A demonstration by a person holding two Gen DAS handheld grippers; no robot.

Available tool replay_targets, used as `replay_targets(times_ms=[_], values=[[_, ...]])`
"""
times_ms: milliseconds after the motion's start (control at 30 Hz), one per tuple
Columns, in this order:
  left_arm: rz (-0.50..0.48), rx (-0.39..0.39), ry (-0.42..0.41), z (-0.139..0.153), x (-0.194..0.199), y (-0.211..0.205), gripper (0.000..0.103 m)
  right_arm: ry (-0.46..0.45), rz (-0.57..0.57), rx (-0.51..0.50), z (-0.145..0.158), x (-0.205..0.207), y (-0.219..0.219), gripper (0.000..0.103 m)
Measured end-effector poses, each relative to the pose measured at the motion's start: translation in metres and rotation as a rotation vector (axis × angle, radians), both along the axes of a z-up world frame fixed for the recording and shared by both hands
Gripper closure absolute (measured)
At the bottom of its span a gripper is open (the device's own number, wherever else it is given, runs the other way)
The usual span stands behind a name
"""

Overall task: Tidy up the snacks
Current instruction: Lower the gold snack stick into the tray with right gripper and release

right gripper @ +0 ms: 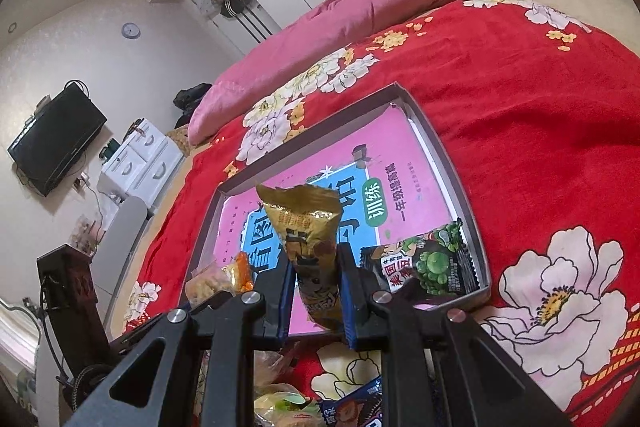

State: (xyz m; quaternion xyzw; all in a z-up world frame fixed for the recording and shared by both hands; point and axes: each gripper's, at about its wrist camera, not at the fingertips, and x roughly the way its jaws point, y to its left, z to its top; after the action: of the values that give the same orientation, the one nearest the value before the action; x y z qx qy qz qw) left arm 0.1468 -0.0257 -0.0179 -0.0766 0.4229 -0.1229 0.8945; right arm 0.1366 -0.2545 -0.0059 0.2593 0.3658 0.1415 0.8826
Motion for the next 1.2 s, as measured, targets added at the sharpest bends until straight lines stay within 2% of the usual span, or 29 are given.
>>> replay_targets(times_ms=[800, 1033, 1200], values=[[-0.005, 0.010, 0.003, -0.0016, 0.0007, -0.0009, 0.060, 0.035, -0.045, -0.079, -0.0057, 0.0010, -0.0012, 0.081], [-0.005, 0.007, 0.004, -0.0020, 0.0006, -0.0006, 0.060, 0.043, -0.058, -0.083, -0.0068, 0.0020, -0.0040, 0.076], [-0.008, 0.004, 0.005, -0.0029, 0.0004, -0.0008, 0.059, 0.049, -0.071, -0.083, -0.0069, 0.0017, -0.0060, 0.069]])
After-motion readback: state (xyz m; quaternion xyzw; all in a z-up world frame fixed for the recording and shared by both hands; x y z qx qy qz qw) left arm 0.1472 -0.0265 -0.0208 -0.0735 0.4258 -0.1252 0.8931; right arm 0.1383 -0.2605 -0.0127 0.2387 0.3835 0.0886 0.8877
